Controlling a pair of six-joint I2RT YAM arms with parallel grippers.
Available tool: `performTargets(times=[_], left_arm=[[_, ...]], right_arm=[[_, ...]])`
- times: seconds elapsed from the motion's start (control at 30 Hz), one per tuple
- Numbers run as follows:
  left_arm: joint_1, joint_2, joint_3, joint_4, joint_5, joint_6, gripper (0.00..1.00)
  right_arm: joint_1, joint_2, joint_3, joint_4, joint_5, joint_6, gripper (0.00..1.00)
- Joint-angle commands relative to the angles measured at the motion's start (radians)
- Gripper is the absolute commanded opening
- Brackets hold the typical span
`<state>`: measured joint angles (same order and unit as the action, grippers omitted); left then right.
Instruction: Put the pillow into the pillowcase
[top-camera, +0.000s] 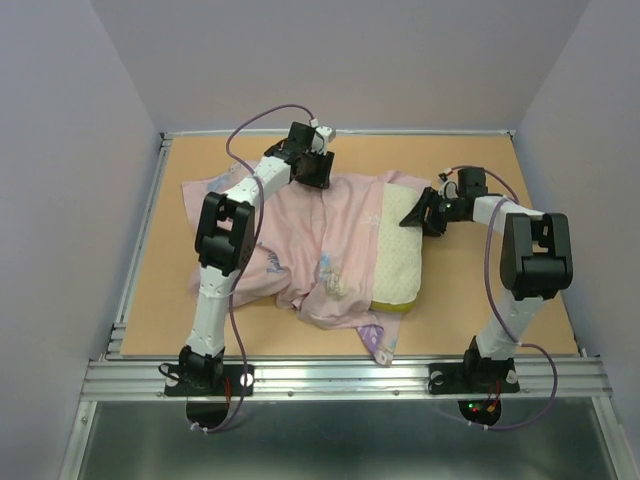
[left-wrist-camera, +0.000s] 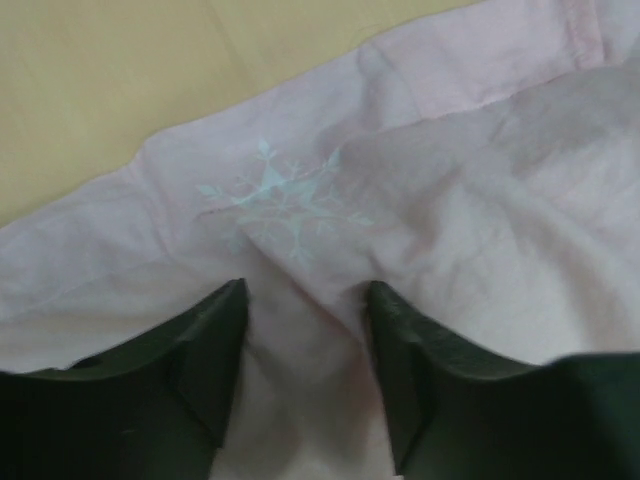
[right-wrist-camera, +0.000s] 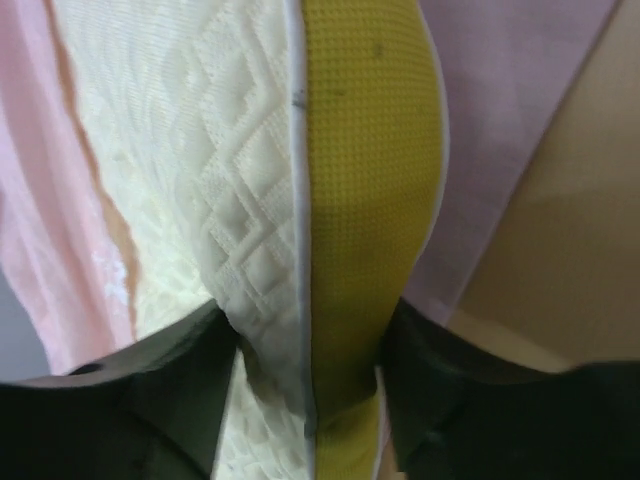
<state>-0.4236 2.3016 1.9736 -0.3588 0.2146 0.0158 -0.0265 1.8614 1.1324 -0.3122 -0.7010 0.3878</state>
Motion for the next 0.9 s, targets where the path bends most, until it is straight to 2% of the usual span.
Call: performTargets(times=[0.0, 0.03, 0.07, 0.17, 0.2, 0.27, 0.3, 0.4, 0.43, 0.6, 0.67, 0.7, 0.73, 0.77, 0.87], left_arm=[[-0.015, 0.007, 0.047, 0.001, 0.153, -0.037, 0.49], [-0.021, 0.013, 0.056, 0.004, 0.230, -0.033, 0.44], [-0.044, 0.019, 0.080, 0.004, 0.259, -0.025, 0.35], [-0.119, 0.018, 0.138, 0.004, 0.348, 0.013, 0.16], [-0.147, 0.013, 0.151, 0.009, 0.364, 0.022, 0.07], [-0.194, 0.006, 0.183, 0.017, 0.403, 0.032, 0.00], [-0.242, 0.002, 0.214, 0.027, 0.416, 0.023, 0.00], [-0.293, -0.005, 0.240, 0.101, 0.463, -0.011, 0.00], [-0.312, -0.005, 0.238, 0.148, 0.486, -0.072, 0.00], [-0.307, -0.002, 0.219, 0.196, 0.436, -0.123, 0.00], [-0.265, -0.024, 0.188, 0.189, 0.408, -0.111, 0.14], [-0.247, -0.060, 0.147, 0.190, 0.379, -0.103, 0.34], [-0.228, -0.077, 0.133, 0.185, 0.358, -0.094, 0.44], [-0.187, -0.109, 0.123, 0.155, 0.321, -0.059, 0.59], [-0.138, -0.122, 0.151, 0.089, 0.148, 0.036, 0.73]], right_arm=[[0.023, -0.028, -0.020, 0.062, -0.106, -0.003, 0.49], [0.025, -0.028, -0.020, 0.065, -0.114, -0.003, 0.44], [0.023, -0.027, -0.019, 0.074, -0.129, -0.004, 0.32], [0.025, -0.016, -0.003, 0.074, -0.156, 0.000, 0.09], [0.048, -0.013, 0.000, 0.074, -0.160, 0.002, 0.00], [0.054, -0.014, 0.009, 0.074, -0.167, 0.008, 0.01], [0.062, -0.016, 0.010, 0.074, -0.170, 0.011, 0.01], [0.066, -0.028, 0.012, 0.074, -0.186, 0.020, 0.01], [0.065, -0.037, 0.009, 0.074, -0.190, 0.020, 0.01], [0.065, -0.070, -0.020, 0.073, -0.192, 0.017, 0.01], [0.065, -0.080, -0.029, 0.071, -0.181, 0.010, 0.01], [0.063, -0.088, -0.040, 0.071, -0.180, 0.003, 0.01], [0.063, -0.091, -0.045, 0.071, -0.177, 0.000, 0.01], [0.065, -0.094, -0.051, 0.071, -0.176, -0.003, 0.01], [0.063, -0.111, -0.074, 0.071, -0.178, -0.009, 0.00]])
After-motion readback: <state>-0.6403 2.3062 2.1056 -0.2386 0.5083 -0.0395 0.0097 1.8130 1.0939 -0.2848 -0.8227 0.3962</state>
